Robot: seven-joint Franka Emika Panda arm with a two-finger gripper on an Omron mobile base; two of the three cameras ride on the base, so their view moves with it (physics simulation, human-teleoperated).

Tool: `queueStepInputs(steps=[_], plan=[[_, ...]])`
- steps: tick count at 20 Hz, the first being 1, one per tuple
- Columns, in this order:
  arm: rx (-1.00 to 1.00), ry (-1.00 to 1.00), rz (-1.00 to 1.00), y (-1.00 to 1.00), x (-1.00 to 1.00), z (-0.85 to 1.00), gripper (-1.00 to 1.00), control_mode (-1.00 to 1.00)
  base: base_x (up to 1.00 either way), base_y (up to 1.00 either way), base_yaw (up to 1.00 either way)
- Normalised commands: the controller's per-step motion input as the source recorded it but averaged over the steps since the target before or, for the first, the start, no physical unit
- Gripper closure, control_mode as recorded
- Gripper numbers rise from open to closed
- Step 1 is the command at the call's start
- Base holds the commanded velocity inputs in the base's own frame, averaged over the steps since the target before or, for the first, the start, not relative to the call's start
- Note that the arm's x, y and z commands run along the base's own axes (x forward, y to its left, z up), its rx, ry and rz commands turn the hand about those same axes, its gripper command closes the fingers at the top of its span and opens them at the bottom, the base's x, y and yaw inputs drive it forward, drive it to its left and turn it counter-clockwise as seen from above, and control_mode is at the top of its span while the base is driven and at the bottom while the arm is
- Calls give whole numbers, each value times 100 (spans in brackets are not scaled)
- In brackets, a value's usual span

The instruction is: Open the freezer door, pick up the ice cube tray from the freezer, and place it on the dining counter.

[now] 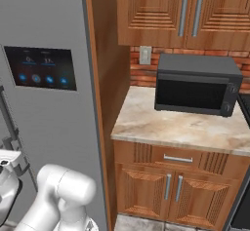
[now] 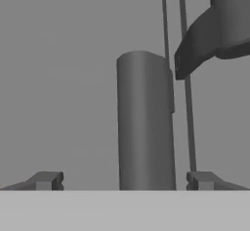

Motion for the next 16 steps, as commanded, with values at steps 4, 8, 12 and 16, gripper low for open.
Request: queueStepInputs(steps=[4,8,12,16], plan=[[0,0,0,0,22,-2,-100,-100,0,0,0],[0,0,0,0,0,0,-100,-100,0,0,0],[0,0,0,0,0,0,-100,-100,0,0,0],[0,0,0,0,0,0,-100,-100,0,0,0]])
